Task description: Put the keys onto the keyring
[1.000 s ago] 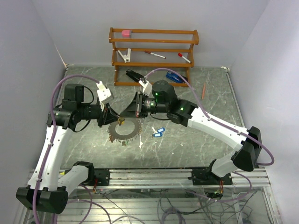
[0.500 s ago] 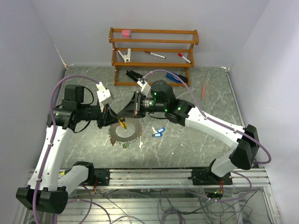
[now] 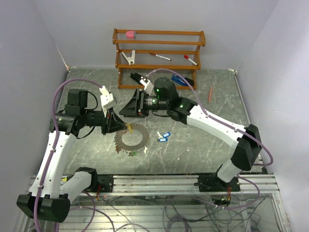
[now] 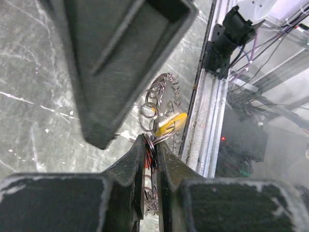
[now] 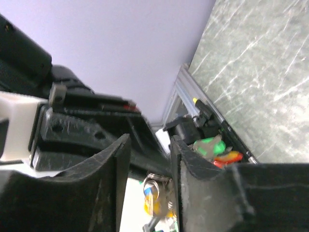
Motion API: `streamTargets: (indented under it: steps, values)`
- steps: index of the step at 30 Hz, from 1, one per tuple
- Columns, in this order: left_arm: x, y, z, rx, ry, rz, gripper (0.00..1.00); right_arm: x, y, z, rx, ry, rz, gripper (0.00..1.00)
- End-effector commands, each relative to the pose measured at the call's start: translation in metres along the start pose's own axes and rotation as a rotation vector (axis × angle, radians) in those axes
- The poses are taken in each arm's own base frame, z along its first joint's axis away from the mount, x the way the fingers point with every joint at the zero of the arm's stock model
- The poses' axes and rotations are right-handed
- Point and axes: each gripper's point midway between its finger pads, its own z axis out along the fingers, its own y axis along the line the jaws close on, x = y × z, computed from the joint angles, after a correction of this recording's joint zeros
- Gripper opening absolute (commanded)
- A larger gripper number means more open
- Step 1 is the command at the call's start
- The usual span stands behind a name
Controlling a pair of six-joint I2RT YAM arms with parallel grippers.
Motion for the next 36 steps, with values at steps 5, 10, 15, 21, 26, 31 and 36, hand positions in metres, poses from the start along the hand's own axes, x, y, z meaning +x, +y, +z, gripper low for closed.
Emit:
streamTargets:
  steps: [5,10,15,21,26,31,36]
  values:
    - [-0.016,-0.019,0.002,0.108,-0.074,-0.01,0.07,-0.049,0.005,-0.007,-0.046,-0.055,-0.058,0.5]
    - [-0.017,-0.017,0.004,0.131,-0.082,-0.037,0.07,-0.083,-0.002,-0.038,0.008,-0.12,-0.187,0.51]
    - [-0.019,-0.015,0.007,0.162,-0.087,-0.078,0.07,-0.083,0.002,-0.07,0.154,-0.097,-0.477,0.5]
    - [-0.019,-0.008,0.01,0.162,-0.081,-0.097,0.07,-0.033,0.023,-0.088,0.171,-0.09,-0.66,0.46]
    - [-0.018,-0.006,0.011,0.155,-0.076,-0.106,0.07,0.011,0.012,-0.087,0.209,-0.05,-0.652,0.42]
    - [-0.018,-0.005,0.011,0.16,-0.072,-0.112,0.07,0.038,0.006,-0.07,0.243,-0.023,-0.753,0.48]
    - [-0.019,-0.007,0.01,0.166,-0.067,-0.113,0.07,0.028,-0.001,-0.061,0.293,-0.049,-0.866,0.51]
